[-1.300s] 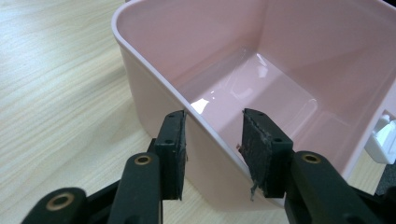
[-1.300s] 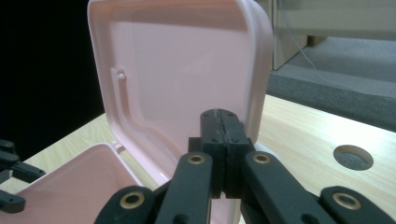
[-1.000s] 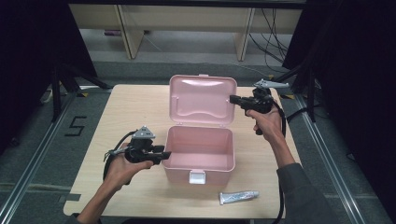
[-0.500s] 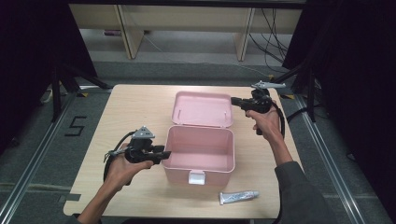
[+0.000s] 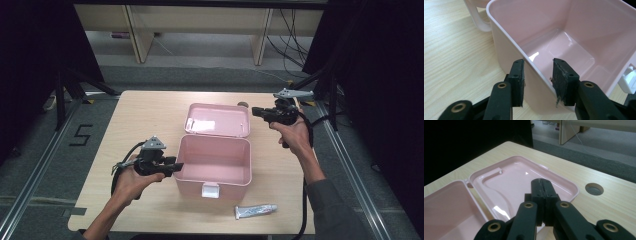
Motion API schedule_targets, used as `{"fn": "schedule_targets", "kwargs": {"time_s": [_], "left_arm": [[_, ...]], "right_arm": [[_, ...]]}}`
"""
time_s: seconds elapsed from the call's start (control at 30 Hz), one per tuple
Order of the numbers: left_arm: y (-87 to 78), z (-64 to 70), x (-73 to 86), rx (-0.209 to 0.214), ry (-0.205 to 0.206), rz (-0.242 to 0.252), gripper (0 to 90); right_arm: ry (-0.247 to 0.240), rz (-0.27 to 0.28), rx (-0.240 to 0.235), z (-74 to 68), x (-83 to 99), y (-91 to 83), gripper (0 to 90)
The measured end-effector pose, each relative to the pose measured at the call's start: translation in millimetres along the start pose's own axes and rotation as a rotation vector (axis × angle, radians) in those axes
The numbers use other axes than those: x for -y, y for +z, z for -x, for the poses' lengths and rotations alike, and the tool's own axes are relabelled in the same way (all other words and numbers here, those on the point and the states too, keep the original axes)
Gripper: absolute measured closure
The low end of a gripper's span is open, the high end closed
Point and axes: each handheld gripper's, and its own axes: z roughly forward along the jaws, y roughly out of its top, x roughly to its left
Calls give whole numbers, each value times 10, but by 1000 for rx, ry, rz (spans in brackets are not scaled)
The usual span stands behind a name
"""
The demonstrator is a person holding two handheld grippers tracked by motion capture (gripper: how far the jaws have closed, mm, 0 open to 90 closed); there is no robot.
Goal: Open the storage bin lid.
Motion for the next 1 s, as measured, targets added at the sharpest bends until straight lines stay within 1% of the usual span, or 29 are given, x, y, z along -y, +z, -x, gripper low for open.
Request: {"fn": "schedule_targets", "kwargs": {"time_s": [0.03,0.07,0.1,0.13,0.17,0.2,0.23,0.3,0.33,0.37,0.4,0.43,0.47,0.5,0.57,0.6,0.63,0.67,0.7,0.73,0.77,0.8,0.83,0.87,0.9,0.93,0.97,1.0], "left_arm": [[-2,4,1,0,-2,-1,618],[-4,6,2,-1,2,-3,618],[-6,10,4,-1,3,-4,618],[-6,10,4,-1,3,-4,617],[-3,21,9,-8,-3,2,616],[-10,19,10,0,6,-5,615],[-10,19,10,0,6,-5,614],[-17,27,13,4,5,-10,614],[-18,27,14,7,5,-11,613],[-19,29,15,6,6,-11,613],[-19,34,17,5,4,-9,613],[-18,41,18,-2,3,-7,613],[-15,51,23,-5,-1,3,612],[-25,48,23,0,11,-7,612],[-24,55,24,3,4,-4,611],[-27,69,26,-1,6,-6,611],[-27,69,26,-1,6,-6,610],[-36,77,28,4,9,-11,609],[-36,77,28,4,9,-11,610],[-42,93,31,-5,9,-4,609],[-48,89,29,2,14,-12,610],[-50,90,30,3,13,-10,610],[-52,93,32,1,13,-9,611],[-56,94,31,1,14,-10,611],[-56,94,31,1,14,-10,612],[-61,100,32,-6,11,-5,614],[-72,104,33,-5,19,-9,616],[-74,104,33,1,18,-8,618]], "right_arm": [[-5,-4,-10,-1,4,-21,900],[-4,-8,-10,-19,14,-51,900],[-22,-14,-9,-23,22,-80,900],[-22,-14,-9,-23,22,-80,900],[-32,-17,-10,-53,49,-151,900],[-22,-31,-25,-70,58,-179,897],[-22,-31,-25,-70,58,-179,897],[-40,-56,-27,-134,112,-288,889],[-54,-52,-25,-151,138,-314,884],[-78,-55,-30,-158,159,-345,883],[-64,-72,-33,-192,185,-380,881],[-65,-80,-42,-217,211,-413,880],[-75,-80,-50,-233,240,-439,880],[-78,-92,-53,-261,271,-473,880],[-87,-101,-50,-285,304,-500,878],[-93,-114,-64,-328,378,-563,878],[-93,-114,-64,-328,378,-563,878],[-95,-120,-67,-348,452,-618,879],[-95,-120,-67,-348,452,-618,879],[-99,-116,-67,-365,539,-659,878],[-109,-124,-59,-366,564,-684,879],[-90,-127,-66,-386,607,-706,879],[-112,-126,-69,-380,636,-732,878],[-98,-138,-71,-409,678,-752,878],[-121,-140,-71,-413,708,-772,879],[-120,-148,-75,-447,756,-787,878],[-125,-154,-81,-464,782,-794,878],[-123,-162,-84,-494,815,-809,878]]}}
